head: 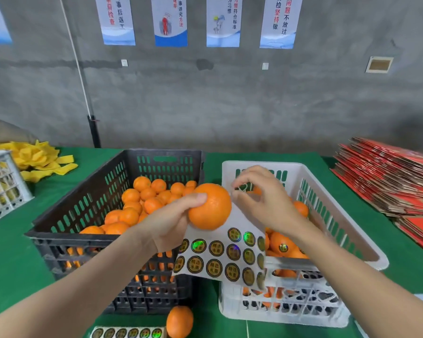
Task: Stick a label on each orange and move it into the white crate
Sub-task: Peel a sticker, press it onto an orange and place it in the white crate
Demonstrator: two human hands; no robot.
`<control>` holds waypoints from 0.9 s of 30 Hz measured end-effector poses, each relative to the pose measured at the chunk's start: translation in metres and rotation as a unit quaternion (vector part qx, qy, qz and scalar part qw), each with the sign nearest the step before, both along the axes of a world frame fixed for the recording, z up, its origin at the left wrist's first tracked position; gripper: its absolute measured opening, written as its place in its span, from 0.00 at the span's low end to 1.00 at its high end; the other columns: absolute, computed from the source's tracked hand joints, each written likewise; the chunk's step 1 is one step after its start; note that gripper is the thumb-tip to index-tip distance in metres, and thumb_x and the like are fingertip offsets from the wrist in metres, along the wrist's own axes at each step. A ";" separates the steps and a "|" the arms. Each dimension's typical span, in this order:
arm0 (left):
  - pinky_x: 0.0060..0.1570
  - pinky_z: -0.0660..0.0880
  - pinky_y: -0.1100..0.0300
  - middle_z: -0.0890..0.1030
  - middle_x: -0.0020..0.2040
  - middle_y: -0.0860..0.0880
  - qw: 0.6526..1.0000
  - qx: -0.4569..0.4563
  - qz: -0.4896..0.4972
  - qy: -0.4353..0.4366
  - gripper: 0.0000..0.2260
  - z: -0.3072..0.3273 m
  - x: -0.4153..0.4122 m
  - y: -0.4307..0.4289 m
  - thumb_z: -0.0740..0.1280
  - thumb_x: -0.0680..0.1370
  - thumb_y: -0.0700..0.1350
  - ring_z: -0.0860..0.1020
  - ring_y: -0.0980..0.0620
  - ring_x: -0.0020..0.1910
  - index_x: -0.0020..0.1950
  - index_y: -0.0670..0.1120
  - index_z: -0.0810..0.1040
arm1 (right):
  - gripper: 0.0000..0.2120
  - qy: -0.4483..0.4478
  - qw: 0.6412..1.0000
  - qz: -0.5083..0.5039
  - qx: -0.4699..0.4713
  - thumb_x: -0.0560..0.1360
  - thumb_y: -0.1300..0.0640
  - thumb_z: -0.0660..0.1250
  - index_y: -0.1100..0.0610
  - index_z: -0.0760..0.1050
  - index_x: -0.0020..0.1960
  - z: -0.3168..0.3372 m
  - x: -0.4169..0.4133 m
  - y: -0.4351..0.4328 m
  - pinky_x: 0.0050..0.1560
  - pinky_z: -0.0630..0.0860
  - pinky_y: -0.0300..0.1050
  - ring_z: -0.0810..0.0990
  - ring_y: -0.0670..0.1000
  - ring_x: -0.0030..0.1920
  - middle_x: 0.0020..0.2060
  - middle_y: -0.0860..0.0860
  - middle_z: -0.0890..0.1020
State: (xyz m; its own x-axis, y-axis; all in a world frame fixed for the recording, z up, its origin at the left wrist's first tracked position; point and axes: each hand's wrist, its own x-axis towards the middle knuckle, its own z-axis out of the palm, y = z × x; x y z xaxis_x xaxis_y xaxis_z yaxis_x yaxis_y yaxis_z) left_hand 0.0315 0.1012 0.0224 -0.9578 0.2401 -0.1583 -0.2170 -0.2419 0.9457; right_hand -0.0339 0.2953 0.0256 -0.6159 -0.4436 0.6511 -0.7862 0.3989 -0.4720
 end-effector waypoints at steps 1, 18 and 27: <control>0.59 0.72 0.44 0.83 0.54 0.46 1.000 -0.002 0.023 0.003 0.38 -0.002 -0.001 0.000 0.80 0.54 0.54 0.80 0.43 0.55 0.62 0.51 0.74 | 0.03 0.040 0.999 0.004 -0.018 0.71 0.60 0.72 0.59 0.80 0.44 -0.002 0.007 0.003 0.52 0.71 0.51 0.73 0.52 0.49 0.43 0.53 0.77; 0.47 0.78 0.50 0.84 0.54 0.41 1.000 0.005 -0.017 0.006 0.30 -0.007 0.010 0.006 0.70 0.64 0.61 0.83 0.44 0.51 0.61 0.46 0.77 | 0.09 0.074 0.995 -0.031 -0.063 0.67 0.60 0.74 0.61 0.83 0.46 -0.040 0.047 -0.002 0.43 0.78 0.48 0.81 0.54 0.41 0.39 0.54 0.82; 0.39 0.81 0.52 0.85 0.49 0.39 0.997 0.069 0.035 -0.028 0.29 -0.014 0.007 0.003 0.63 0.66 0.61 0.84 0.43 0.45 0.59 0.44 0.75 | 0.03 0.132 0.987 -0.018 -0.090 0.68 0.67 0.72 0.62 0.82 0.41 -0.046 0.053 -0.009 0.39 0.76 0.48 0.79 0.51 0.39 0.39 0.53 0.81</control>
State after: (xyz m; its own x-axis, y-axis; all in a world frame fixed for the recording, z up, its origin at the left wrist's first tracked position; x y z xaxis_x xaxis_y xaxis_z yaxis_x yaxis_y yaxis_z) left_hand 0.0387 0.1045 0.0086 -0.9634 0.1971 -0.1818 -0.2466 -0.3856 0.8891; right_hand 0.0190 0.2866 -0.0203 -0.4275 -0.2882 0.8568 -0.8783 0.3570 -0.3182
